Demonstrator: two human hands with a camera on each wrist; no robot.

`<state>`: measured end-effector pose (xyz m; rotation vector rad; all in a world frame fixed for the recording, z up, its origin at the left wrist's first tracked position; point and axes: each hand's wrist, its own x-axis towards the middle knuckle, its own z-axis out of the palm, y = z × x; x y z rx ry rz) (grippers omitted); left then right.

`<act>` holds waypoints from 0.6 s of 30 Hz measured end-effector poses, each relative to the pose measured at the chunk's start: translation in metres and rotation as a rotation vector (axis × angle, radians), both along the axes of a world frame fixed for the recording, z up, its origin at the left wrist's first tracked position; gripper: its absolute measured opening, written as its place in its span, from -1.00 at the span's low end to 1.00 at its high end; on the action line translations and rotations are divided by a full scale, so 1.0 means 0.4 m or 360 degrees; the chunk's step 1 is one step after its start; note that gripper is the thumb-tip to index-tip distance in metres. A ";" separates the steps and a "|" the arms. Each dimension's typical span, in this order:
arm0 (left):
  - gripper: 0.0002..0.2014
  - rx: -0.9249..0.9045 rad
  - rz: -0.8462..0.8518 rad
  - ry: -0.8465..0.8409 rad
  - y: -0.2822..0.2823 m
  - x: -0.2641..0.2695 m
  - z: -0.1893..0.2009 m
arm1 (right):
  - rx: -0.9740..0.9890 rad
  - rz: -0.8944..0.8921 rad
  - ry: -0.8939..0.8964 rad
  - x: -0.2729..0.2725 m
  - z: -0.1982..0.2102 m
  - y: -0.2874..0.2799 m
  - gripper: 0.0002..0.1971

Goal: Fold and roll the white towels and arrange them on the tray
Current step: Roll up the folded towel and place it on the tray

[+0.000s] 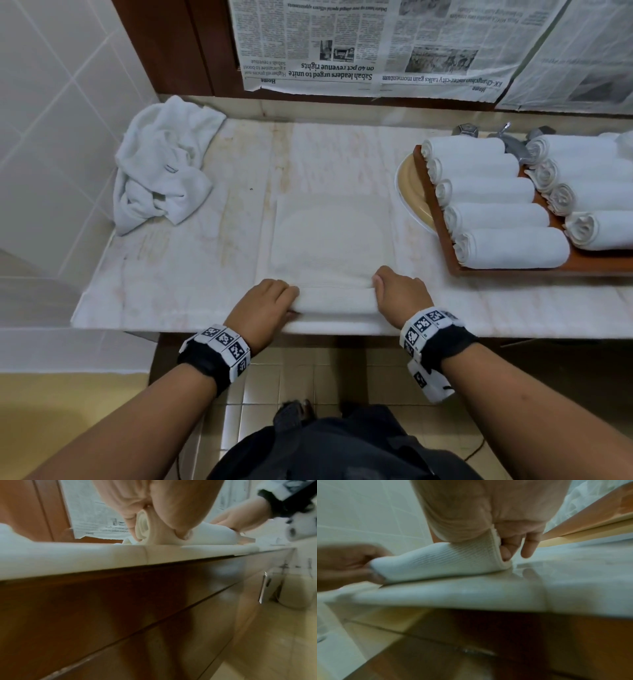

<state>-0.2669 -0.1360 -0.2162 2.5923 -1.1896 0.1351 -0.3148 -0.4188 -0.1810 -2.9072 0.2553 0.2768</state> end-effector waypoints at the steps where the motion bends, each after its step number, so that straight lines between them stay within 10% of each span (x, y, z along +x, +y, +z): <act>1: -0.66 -0.0033 0.0054 0.0058 0.000 0.002 0.002 | 0.0022 -0.0048 -0.0113 -0.011 -0.006 0.009 -0.79; 8: -0.26 -0.0228 0.0196 0.0609 -0.005 0.048 0.020 | 0.0327 0.0249 -0.0533 -0.151 -0.072 0.005 -0.67; 18: -0.64 -0.0220 0.0451 0.0930 -0.017 0.079 0.056 | 0.0255 0.0121 -0.0458 -0.102 -0.073 -0.051 -0.39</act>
